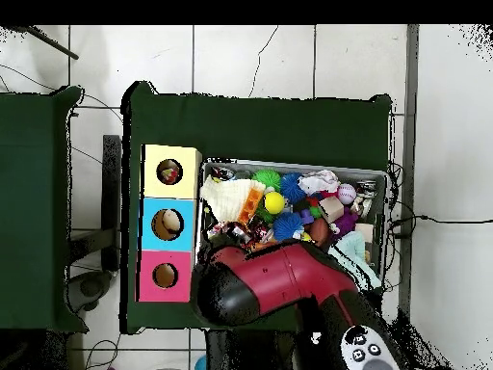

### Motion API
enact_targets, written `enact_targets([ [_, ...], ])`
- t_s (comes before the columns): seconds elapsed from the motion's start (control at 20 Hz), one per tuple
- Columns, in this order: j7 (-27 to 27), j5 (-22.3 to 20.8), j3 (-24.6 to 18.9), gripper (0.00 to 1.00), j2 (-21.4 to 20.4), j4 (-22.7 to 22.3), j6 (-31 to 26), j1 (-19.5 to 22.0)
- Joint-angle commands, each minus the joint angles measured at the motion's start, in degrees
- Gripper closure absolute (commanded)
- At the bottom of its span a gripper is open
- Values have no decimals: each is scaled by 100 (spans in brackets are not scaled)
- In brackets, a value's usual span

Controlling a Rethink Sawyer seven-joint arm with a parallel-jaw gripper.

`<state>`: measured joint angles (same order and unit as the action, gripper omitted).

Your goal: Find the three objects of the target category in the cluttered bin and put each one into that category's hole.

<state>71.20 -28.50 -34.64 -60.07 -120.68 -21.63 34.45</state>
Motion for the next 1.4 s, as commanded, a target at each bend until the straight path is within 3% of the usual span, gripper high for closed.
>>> enact_targets([
  [0.05, 1652, 472, 676, 100, -205, -201, 18, -326],
  [0.5, 1868, 1013, 1245, 100, -401, 90, -360, -1233],
  [0.9, 1886, 1308, 1655, 100, -489, 277, -592, -1732],
  [1.4, 1979, 1484, 2142, 100, -56, 682, -409, -2265],
])
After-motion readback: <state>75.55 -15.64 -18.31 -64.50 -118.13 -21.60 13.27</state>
